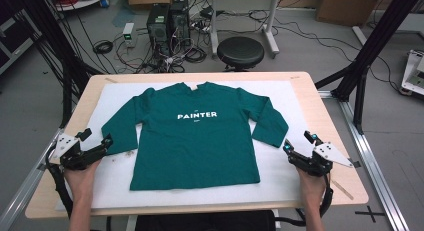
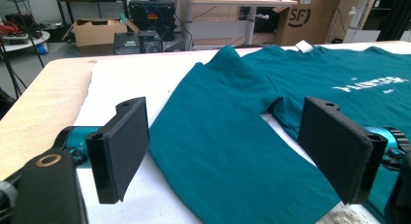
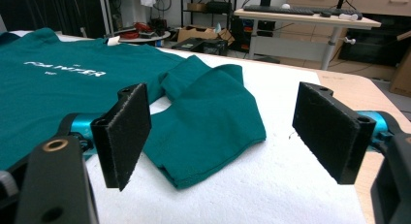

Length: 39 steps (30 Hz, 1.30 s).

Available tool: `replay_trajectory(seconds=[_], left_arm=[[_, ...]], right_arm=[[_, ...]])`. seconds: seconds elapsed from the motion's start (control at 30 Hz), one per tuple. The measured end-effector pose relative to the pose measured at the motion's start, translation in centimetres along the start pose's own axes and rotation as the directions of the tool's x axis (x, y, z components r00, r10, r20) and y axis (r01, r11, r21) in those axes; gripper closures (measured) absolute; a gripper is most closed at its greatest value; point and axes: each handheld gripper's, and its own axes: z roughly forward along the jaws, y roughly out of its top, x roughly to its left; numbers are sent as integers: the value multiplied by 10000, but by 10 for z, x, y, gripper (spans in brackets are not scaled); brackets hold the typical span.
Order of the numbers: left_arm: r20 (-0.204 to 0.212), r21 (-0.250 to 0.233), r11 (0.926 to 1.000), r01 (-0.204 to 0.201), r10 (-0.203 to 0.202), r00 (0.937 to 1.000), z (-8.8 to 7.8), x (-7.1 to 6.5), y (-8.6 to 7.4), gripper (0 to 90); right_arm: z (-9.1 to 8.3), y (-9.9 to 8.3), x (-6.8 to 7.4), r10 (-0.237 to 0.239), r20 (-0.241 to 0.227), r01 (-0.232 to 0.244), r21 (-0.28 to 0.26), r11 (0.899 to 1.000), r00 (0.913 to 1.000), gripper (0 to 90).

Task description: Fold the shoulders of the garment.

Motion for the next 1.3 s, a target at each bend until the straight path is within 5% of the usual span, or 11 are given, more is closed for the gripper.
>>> replay_trajectory(seconds=[1.3], left_arm=[[-48, 165, 9999, -51, 52, 10000, 1, 0, 1, 198]], right_arm=[[0, 0, 2, -62, 126, 62, 10, 10000, 9999, 219]])
